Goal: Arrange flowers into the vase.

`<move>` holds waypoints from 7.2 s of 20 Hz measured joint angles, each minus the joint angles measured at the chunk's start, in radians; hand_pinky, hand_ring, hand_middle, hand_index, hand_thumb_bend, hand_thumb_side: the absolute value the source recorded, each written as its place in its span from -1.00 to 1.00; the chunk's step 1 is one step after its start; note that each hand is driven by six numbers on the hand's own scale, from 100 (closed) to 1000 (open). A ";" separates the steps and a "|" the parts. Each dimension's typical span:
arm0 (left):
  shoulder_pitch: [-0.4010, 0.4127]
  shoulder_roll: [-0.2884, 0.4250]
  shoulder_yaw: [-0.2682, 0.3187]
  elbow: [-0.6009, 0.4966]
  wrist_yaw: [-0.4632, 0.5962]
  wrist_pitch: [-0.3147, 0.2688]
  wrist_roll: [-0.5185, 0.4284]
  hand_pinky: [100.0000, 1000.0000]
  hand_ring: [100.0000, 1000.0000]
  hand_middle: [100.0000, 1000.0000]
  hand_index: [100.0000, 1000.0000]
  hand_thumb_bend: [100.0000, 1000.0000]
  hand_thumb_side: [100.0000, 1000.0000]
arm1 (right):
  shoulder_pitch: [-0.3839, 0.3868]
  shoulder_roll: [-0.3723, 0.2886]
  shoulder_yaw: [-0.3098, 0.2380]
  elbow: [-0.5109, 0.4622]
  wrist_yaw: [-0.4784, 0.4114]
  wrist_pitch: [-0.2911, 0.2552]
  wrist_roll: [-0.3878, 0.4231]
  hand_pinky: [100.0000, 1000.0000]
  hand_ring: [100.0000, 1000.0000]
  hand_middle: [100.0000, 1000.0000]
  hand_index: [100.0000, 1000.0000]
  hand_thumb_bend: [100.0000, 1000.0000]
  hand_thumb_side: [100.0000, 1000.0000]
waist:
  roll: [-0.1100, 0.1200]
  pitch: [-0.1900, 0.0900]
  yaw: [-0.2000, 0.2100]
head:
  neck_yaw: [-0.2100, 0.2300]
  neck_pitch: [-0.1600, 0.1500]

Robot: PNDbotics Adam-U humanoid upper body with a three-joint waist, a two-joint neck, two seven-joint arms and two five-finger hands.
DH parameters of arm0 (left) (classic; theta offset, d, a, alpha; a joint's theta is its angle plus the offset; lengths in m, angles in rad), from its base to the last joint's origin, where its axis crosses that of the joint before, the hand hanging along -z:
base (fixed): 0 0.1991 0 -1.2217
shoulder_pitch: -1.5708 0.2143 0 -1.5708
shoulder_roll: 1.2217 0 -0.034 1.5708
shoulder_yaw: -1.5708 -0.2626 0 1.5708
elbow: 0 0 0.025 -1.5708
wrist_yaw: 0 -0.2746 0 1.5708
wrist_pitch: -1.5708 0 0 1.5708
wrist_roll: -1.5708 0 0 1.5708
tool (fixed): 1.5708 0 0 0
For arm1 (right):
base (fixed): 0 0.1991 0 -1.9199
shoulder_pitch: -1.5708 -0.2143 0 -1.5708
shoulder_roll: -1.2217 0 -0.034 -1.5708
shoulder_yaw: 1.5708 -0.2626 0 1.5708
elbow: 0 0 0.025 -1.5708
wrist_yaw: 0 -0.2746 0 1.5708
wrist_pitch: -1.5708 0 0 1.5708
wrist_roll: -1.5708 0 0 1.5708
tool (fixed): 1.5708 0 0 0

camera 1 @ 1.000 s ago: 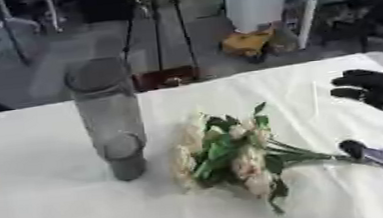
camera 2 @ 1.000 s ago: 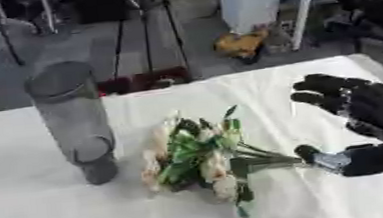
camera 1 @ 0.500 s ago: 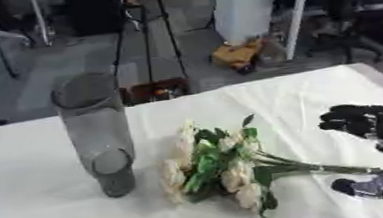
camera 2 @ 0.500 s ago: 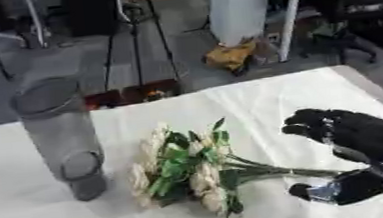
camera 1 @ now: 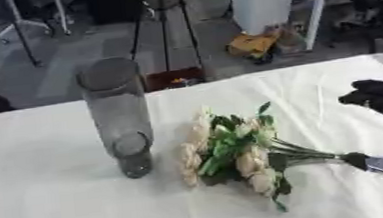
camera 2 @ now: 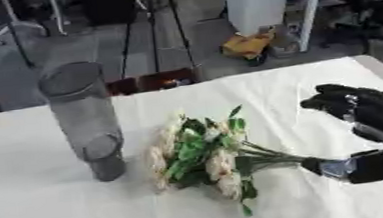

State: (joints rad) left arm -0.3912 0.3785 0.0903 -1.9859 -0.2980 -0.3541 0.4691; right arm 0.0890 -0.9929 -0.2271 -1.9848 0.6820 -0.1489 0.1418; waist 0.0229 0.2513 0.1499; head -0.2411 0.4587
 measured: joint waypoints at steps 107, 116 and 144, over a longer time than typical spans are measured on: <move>-0.055 -0.028 -0.043 0.000 0.077 -0.010 -0.050 0.25 0.82 0.87 0.94 -1.00 1.00 | -0.355 0.117 0.307 0.646 -0.114 -0.121 -0.047 0.59 1.00 -0.43 0.21 -0.28 -0.35 | -0.008 0.001 0.089 | -0.105 0.092; -0.055 -0.028 -0.043 0.000 0.077 -0.011 -0.049 0.24 0.82 0.87 0.94 -1.00 1.00 | -0.338 0.114 0.295 0.625 -0.198 -0.119 0.006 0.77 1.00 -0.34 0.20 -0.42 -0.40 | -0.008 0.007 0.090 | -0.113 0.090; -0.055 -0.036 -0.043 0.000 0.074 -0.013 -0.047 0.23 0.82 0.87 0.94 -1.00 1.00 | -0.357 0.117 0.289 0.676 -0.179 -0.138 -0.072 0.84 1.00 -0.31 0.06 -0.70 -0.45 | 0.006 0.020 0.094 | -0.124 0.067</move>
State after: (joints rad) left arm -0.4463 0.3423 0.0477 -1.9859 -0.2242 -0.3668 0.4220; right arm -0.2680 -0.8757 0.0617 -1.3087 0.5032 -0.2867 0.0700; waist 0.0292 0.2714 0.2436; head -0.3652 0.5257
